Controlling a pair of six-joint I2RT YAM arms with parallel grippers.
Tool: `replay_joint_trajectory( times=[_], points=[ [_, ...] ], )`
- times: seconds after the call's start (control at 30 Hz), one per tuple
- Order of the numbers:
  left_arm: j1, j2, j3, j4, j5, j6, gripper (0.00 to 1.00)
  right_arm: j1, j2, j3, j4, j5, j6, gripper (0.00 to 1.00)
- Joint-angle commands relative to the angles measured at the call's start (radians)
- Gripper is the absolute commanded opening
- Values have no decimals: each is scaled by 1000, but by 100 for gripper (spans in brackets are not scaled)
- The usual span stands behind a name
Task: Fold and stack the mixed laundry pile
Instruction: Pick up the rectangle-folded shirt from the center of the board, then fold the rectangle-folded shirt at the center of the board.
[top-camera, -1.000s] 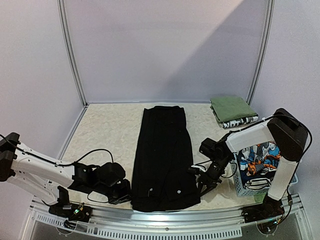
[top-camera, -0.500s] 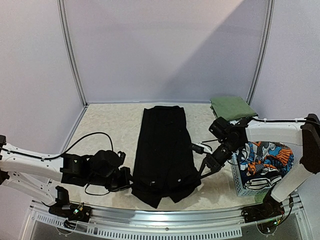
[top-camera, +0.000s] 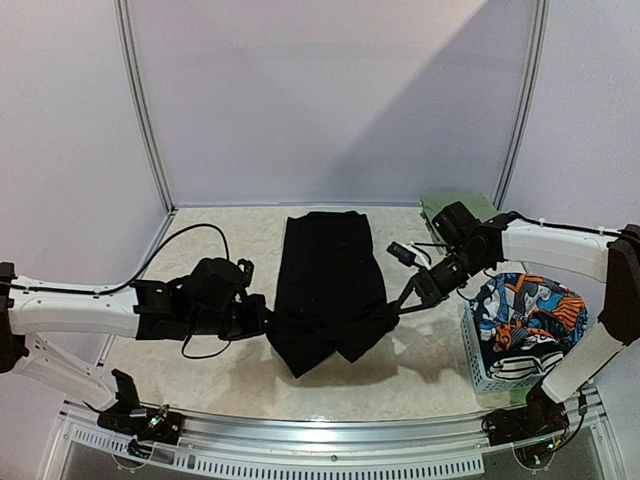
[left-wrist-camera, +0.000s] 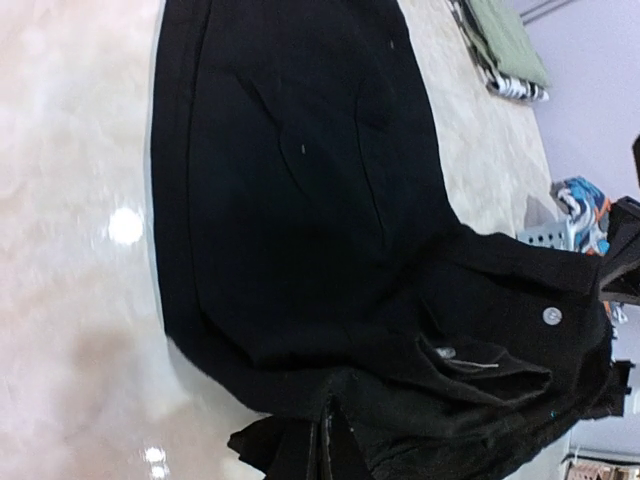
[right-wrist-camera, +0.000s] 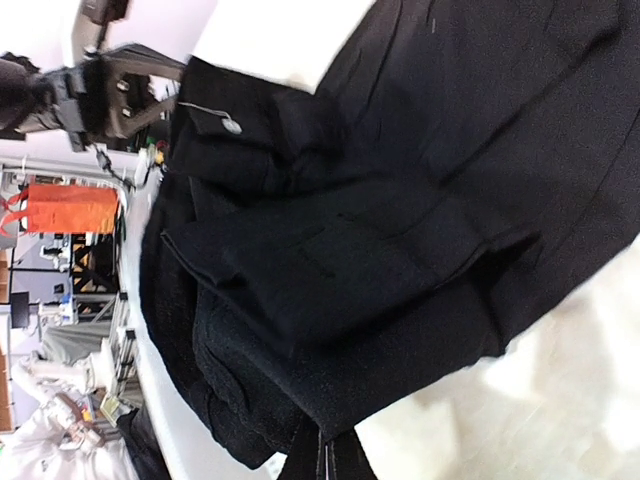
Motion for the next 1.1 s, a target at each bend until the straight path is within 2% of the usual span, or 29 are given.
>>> replay_joint_trajectory(
  times=[0.0, 0.13, 0.43, 0.63, 0.97, 1.0, 1.07],
  points=[
    [66, 85, 30, 162, 38, 79, 0, -38, 39, 64, 141, 9, 28, 0],
    [108, 168, 58, 313, 63, 82, 0, -77, 105, 109, 213, 20, 56, 0],
    [226, 335, 143, 514, 53, 85, 0, -140, 255, 179, 347, 33, 110, 0],
    [292, 434, 233, 519, 80, 97, 0, -179, 341, 223, 445, 46, 168, 0],
    [400, 636, 369, 525, 137, 94, 0, -198, 546, 413, 556, 97, 231, 0],
    [414, 657, 383, 526, 148, 86, 3, -200, 576, 455, 544, 94, 239, 1],
    [429, 687, 400, 550, 180, 72, 14, -201, 639, 518, 491, 86, 254, 12]
  ],
)
